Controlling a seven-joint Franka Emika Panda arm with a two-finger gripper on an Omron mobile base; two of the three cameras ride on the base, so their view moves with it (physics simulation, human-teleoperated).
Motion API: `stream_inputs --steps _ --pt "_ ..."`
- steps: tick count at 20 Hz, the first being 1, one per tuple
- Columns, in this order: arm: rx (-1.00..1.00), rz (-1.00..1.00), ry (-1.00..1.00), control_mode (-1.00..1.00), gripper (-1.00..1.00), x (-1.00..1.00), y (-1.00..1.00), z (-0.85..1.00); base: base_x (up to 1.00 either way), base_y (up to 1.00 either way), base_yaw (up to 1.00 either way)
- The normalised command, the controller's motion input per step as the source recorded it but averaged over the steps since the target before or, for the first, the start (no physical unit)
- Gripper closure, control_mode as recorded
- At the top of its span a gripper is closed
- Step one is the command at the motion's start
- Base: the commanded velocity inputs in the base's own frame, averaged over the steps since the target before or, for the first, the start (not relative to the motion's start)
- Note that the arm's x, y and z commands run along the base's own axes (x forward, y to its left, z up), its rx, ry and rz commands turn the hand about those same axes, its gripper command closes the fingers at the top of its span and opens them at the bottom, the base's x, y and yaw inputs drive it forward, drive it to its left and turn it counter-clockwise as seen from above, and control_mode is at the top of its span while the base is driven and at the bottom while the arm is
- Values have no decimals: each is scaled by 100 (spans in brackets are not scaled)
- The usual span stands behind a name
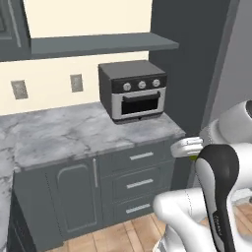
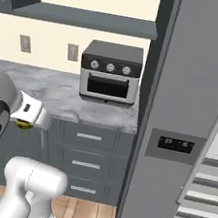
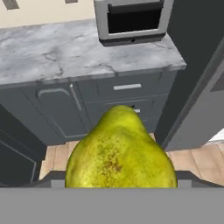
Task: Place the beer and liquor on the top shelf of the fridge to keep them out of children's reach, and place the pear on lower shelves for easy access.
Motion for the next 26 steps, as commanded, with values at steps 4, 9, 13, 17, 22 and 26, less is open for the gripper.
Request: stream_inputs --steps 4,9,13,17,22,26 --pt "0 0 0 100 100 0 0 0 0 -100 -28" --pt "0 0 0 100 100 0 0 0 0 -98 -20" --pt "0 0 0 100 100 0 0 0 0 -98 -13" --pt "0 0 0 100 100 0 0 0 0 -98 -10" --pt "0 0 0 100 100 0 0 0 0 -71 -1" --pt "0 0 0 100 100 0 0 0 8 -29 25"
